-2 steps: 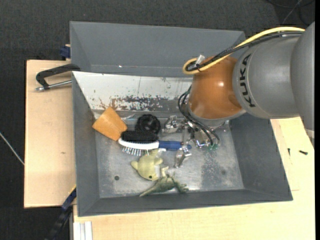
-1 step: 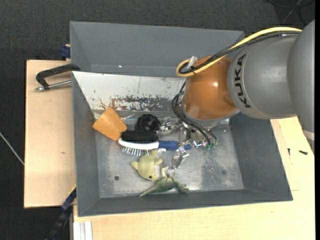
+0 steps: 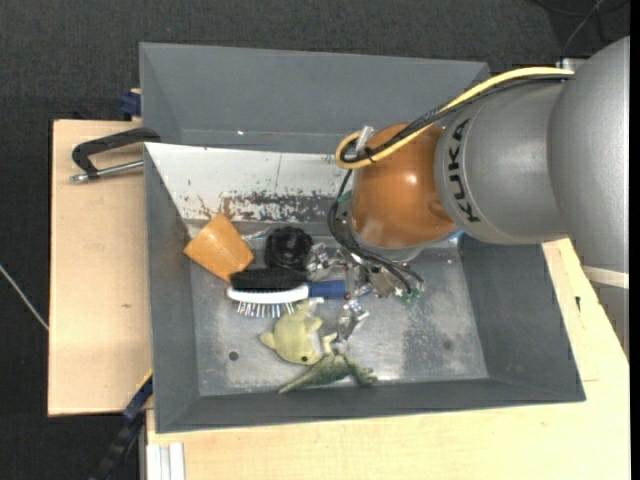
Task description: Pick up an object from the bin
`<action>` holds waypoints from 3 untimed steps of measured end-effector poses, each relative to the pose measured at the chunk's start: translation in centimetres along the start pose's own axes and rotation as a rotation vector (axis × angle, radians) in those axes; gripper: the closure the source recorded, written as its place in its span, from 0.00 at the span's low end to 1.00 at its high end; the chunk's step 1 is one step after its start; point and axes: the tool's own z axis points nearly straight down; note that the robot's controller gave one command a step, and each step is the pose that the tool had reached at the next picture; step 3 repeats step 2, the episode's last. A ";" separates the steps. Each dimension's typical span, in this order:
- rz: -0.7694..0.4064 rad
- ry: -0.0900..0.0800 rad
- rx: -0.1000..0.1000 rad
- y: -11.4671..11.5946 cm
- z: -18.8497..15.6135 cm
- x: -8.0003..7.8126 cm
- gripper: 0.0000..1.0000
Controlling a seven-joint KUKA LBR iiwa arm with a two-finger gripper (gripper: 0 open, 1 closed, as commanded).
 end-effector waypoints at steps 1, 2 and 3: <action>0.001 0.003 -0.003 0.0 -0.2 -0.1 0.00; 0.001 -0.003 -0.002 0.0 -0.2 -0.3 1.00; 0.001 -0.003 -0.002 0.0 -0.2 -0.3 1.00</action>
Offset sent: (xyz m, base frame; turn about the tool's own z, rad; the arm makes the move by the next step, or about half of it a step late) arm 0.0000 0.0000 0.0000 0.0000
